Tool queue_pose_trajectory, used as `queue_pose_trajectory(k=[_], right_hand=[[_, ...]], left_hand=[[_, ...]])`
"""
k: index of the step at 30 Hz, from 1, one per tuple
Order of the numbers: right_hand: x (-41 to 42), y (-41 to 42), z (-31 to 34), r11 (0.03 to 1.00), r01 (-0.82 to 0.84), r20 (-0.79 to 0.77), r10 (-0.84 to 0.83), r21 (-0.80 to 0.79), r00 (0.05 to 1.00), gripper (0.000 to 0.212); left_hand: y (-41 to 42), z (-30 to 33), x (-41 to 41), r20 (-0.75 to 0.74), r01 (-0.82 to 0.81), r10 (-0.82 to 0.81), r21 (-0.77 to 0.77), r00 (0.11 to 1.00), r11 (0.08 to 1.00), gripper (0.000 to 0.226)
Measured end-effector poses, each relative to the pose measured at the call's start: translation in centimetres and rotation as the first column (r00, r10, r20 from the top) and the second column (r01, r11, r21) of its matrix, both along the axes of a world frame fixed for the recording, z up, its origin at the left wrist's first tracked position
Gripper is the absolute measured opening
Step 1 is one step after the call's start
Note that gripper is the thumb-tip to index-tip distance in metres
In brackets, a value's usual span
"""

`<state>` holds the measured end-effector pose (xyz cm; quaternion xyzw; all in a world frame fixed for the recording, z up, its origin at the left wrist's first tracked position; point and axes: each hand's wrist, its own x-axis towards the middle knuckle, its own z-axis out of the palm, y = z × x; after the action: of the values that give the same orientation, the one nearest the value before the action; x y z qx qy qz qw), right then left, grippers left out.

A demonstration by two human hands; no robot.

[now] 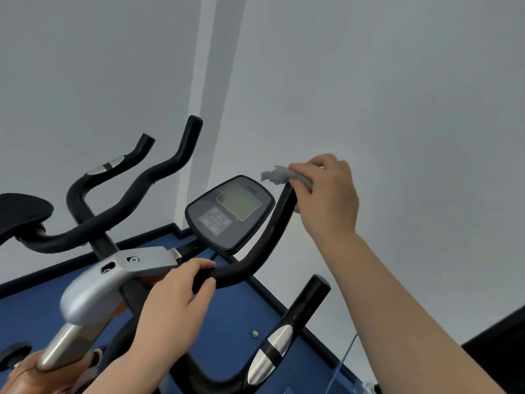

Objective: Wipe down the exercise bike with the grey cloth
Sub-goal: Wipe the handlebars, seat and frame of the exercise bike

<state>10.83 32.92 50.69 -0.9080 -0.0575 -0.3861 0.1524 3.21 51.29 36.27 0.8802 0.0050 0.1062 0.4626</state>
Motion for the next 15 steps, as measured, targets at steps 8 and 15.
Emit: queue_pose_trajectory(k=[8, 15], right_hand=[[-2.5, -2.3, -2.4, 0.957, -0.15, -0.067, 0.171, 0.25, 0.983, 0.032], [-1.8, 1.1, -5.2, 0.984, -0.058, -0.063, 0.048, -0.169, 0.997, 0.028]], left_hand=[[-0.1, -0.2, 0.1, 0.016, -0.002, 0.002, -0.002, 1.0, 1.0, 0.021], [0.1, -0.2, 0.0, 0.012, 0.011, -0.011, -0.007, 1.0, 1.0, 0.021]])
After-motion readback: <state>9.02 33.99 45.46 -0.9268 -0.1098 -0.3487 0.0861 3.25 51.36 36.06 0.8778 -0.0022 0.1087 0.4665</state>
